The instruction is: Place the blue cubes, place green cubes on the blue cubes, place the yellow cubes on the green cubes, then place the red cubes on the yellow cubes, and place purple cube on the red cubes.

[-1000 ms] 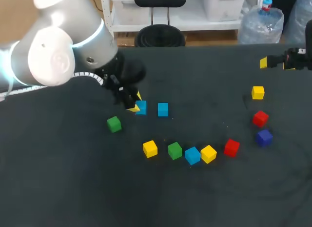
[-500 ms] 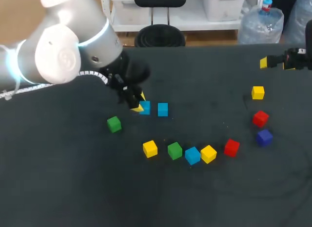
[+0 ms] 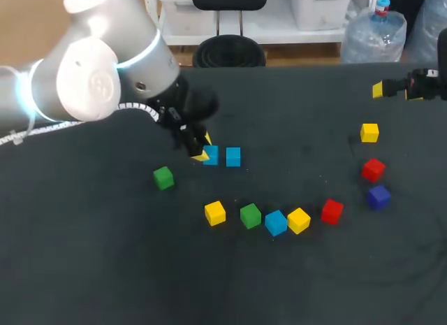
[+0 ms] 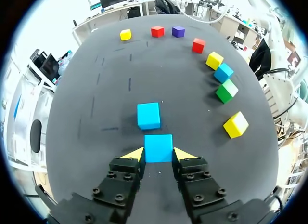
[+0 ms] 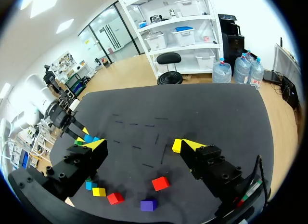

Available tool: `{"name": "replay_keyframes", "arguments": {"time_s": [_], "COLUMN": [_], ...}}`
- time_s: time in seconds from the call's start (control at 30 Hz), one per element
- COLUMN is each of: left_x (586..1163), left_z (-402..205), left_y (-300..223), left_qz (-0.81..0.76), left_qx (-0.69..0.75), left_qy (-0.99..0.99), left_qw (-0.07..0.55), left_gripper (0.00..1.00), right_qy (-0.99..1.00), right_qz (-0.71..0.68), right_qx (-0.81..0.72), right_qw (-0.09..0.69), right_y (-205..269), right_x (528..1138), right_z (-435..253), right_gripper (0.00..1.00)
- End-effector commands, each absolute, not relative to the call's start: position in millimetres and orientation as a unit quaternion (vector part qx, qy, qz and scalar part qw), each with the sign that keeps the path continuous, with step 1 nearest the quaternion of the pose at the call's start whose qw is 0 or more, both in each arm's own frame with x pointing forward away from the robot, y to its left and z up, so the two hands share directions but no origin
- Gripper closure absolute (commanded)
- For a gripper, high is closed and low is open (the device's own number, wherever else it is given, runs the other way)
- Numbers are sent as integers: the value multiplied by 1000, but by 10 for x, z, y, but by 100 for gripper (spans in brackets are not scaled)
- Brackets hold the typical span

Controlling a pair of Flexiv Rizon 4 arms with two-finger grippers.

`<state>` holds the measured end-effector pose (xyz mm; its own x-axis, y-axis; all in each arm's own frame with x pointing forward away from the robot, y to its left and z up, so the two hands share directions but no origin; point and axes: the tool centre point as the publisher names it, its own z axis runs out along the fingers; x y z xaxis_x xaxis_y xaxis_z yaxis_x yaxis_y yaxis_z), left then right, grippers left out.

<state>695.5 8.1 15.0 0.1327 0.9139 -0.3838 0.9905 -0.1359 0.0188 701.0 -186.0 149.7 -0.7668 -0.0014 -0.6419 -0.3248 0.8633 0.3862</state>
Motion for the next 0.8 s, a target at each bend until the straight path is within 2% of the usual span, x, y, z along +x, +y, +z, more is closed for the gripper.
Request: {"name": "replay_keyframes", "arguments": {"time_s": [0.03, 0.8], "left_x": [6999, 7063], "left_z": [128, 69], "left_y": [62, 53], "left_qz": [-144, -150], "left_qx": [741, 740], "left_qy": [642, 643], "left_qw": [132, 129], "left_gripper": [100, 100], "right_qy": [908, 908], "right_qz": [244, 244], "right_qx": [-89, -89], "right_qw": [330, 330], "right_y": [-1853, -1853], "right_x": [7003, 7003], "right_z": [1499, 1499], "right_gripper": [0, 0]}}
